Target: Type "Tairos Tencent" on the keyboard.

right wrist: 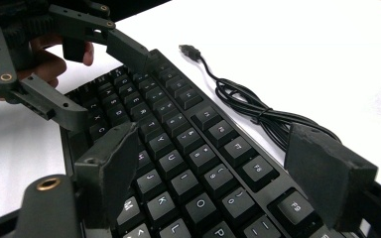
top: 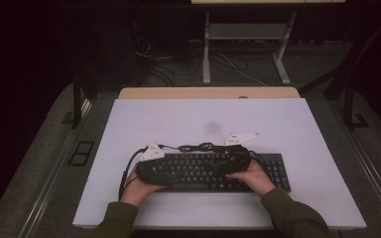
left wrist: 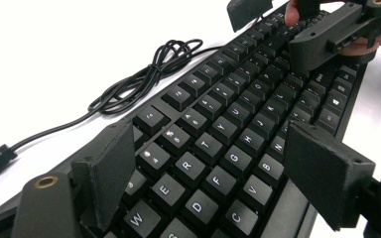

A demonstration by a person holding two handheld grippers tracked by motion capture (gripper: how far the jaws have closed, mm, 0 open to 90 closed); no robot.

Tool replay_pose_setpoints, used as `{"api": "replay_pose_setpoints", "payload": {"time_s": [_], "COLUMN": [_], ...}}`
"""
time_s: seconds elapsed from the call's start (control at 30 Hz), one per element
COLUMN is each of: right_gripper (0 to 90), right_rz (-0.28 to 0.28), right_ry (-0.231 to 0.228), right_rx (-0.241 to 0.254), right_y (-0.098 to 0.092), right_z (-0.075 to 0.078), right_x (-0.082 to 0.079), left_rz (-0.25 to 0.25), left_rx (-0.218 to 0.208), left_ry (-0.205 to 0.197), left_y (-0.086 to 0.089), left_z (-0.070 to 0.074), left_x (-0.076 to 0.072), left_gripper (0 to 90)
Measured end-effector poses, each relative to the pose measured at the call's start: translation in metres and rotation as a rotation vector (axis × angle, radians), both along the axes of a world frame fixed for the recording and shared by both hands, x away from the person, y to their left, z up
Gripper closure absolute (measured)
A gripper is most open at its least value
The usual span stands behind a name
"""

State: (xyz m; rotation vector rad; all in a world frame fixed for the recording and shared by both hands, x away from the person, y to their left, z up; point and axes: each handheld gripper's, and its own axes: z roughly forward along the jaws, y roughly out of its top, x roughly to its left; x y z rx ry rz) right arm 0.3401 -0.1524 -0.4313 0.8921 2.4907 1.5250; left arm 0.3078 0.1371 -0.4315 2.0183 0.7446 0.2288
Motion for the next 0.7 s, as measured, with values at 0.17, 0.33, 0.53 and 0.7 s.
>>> {"api": "replay_pose_setpoints", "payload": {"time_s": [0.17,0.33,0.53,0.7], "right_gripper": [18.0,17.8,17.8,17.8], "right_rz": [-0.014,-0.009,-0.009,-0.015], "right_ry": [-0.008,-0.007,-0.015,-0.009], "right_rx": [0.001,-0.004,-0.011,-0.015], "right_y": [0.000,-0.001,0.000,-0.001], "right_z": [0.000,0.000,-0.001,-0.001], "right_x": [0.000,0.000,0.000,0.001], "left_rz": [0.003,0.005,0.008,0.004], "left_rx": [0.000,-0.004,-0.008,-0.001], "left_ry": [0.002,0.004,0.015,0.031], "left_y": [-0.003,-0.005,-0.008,-0.008], "left_z": [0.001,0.003,0.002,0.000], "left_x": [0.003,0.008,0.013,0.015], "left_gripper": [21.5,24.5,36.0,55.8]}}
